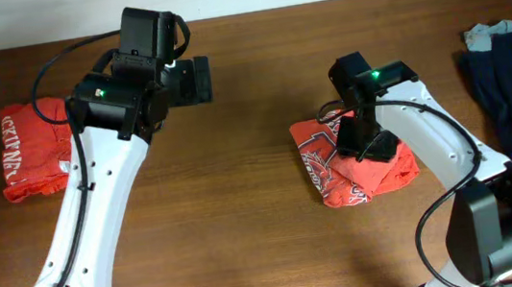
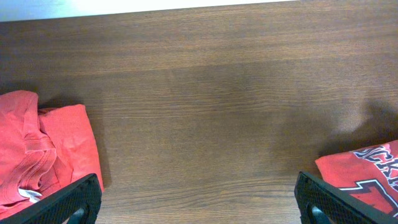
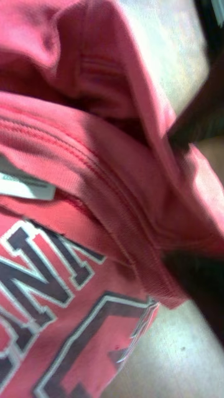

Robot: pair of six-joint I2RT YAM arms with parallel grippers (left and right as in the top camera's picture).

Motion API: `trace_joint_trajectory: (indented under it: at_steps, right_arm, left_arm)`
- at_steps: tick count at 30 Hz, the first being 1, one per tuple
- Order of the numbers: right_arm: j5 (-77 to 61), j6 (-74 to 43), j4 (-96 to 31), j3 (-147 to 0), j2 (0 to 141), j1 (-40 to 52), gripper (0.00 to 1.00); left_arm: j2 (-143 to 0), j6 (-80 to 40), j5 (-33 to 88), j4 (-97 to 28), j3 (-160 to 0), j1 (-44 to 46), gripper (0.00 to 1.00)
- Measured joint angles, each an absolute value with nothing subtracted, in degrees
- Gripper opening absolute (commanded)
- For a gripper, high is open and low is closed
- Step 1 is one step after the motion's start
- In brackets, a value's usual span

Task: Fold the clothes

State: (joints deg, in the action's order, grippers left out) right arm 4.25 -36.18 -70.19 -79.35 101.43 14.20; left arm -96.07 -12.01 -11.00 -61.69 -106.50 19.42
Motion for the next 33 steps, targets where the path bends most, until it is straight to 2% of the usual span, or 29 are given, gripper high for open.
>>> trace_joint_trajectory:
  at_steps: [1,9,18,24,25,26,27,28,29,30,33]
  right_arm:
    - [4.3,-36.2,-70.2,-79.3,101.4,14.2,0.04]
    - [4.3,-36.1,-76.2,-79.7,101.4,12.4,0.04]
    - [4.7,-30.4,-77.8,-81.8,98.2,-5.1,0.03]
    - [5.1,-28.3,-77.5,-77.9,98.1,-10.3,0.04]
    - [5.5,-28.0,-77.3,-76.4,98.1,-10.5,0.08]
    - [5.8,-27.9,-77.2,-75.0,98.1,-10.5,0.37]
    - [6.3,-27.6,-76.7,-73.1,98.1,-10.5,0.49]
    - [6.5,-27.9,-76.4,-72.0,98.1,-10.5,0.80]
    - [6.9,-27.4,-75.8,-70.9,98.1,-10.6,0.90]
    - [7.5,-27.2,-75.5,-69.6,98.1,-10.9,0.94]
    - [8.1,-26.7,-75.7,-69.0,98.1,-13.7,0.98]
  left_arm:
    - [-96.1,-12.0,-11.0,-61.7,-106.5,19.4,0.99]
    - [-96.1,-12.0,-11.0,-61.6,-106.5,19.4,0.99]
    - [-96.1,-12.0,-11.0,-61.6,-106.5,19.4,0.99]
    - [-96.1,-12.0,-11.0,-61.5,-106.5,19.4,0.99]
    - [-96.1,-12.0,-11.0,-61.5,-106.5,19.4,0.99]
    - [-96.1,-12.0,-11.0,-61.5,-106.5,19.4,0.99]
    - [-96.1,-12.0,-11.0,-61.5,-106.5,19.4,0.99]
    - [-96.1,-12.0,-11.0,-61.6,-106.5,19.4,0.99]
    - [-96.1,-12.0,-11.0,-61.5,-106.5,19.4,0.99]
    - [-96.1,-12.0,-11.0,-61.6,-106.5,19.4,0.99]
    - [-96.1,-12.0,-11.0,-61.5,-106.5,19.4,0.99]
